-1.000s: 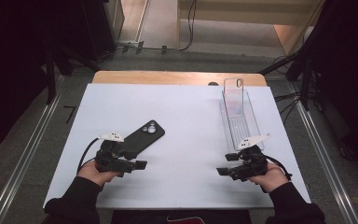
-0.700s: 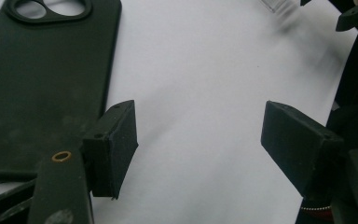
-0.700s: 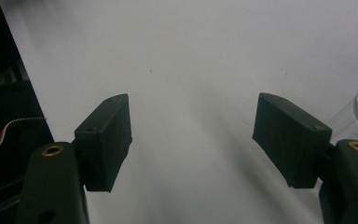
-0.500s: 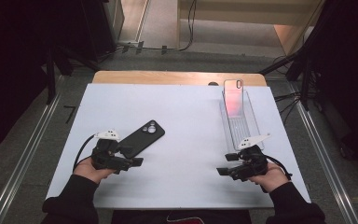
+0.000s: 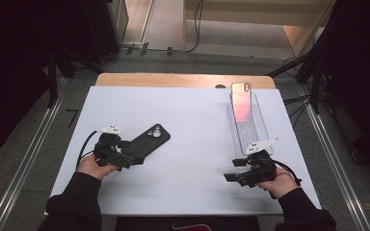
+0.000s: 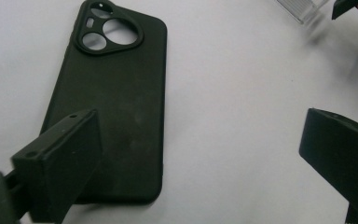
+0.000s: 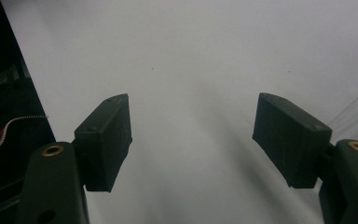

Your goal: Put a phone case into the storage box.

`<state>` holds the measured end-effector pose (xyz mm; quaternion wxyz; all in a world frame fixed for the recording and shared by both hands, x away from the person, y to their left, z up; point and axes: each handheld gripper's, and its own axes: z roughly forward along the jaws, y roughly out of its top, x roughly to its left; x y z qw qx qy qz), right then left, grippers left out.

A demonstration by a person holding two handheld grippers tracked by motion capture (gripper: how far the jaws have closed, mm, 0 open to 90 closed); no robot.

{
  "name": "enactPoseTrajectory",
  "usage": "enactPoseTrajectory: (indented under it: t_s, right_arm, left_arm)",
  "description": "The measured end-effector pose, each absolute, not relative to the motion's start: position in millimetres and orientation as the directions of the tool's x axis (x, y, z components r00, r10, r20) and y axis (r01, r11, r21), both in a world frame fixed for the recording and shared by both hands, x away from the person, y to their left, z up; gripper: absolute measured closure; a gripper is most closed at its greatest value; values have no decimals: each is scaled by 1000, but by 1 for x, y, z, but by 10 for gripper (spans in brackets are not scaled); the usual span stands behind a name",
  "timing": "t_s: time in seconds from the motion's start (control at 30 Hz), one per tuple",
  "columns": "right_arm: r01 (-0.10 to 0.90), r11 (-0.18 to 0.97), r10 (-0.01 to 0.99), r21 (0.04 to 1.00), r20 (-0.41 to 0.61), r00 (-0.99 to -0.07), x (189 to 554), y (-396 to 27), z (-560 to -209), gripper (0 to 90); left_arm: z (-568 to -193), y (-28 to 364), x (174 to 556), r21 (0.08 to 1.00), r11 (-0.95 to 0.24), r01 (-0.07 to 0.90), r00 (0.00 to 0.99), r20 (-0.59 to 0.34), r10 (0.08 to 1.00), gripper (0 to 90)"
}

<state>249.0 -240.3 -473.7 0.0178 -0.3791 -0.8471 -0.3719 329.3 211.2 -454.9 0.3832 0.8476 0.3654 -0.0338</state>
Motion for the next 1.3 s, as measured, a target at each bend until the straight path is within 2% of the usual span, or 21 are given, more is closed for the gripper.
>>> enactPoseTrajectory:
  t_s: [0.23,0.43,0.7,1.3]
  right_arm:
    - [655,437,630,617,310,-712,249,-240,-474,260]
    - [656,435,631,617,312,-711,249,-240,-474,260]
    - [651,441,625,617,309,-717,248,-239,-474,259]
    - [656,439,629,614,312,-712,248,-240,-474,259]
  left_arm:
    - [-447,208,347,649,-422,632,739,-341,582,11]
    - [-447,199,358,644,-465,608,759,-301,577,35]
    - [-450,189,372,624,-491,608,765,-292,575,48]
    - [-463,178,389,616,-515,596,759,-225,610,57]
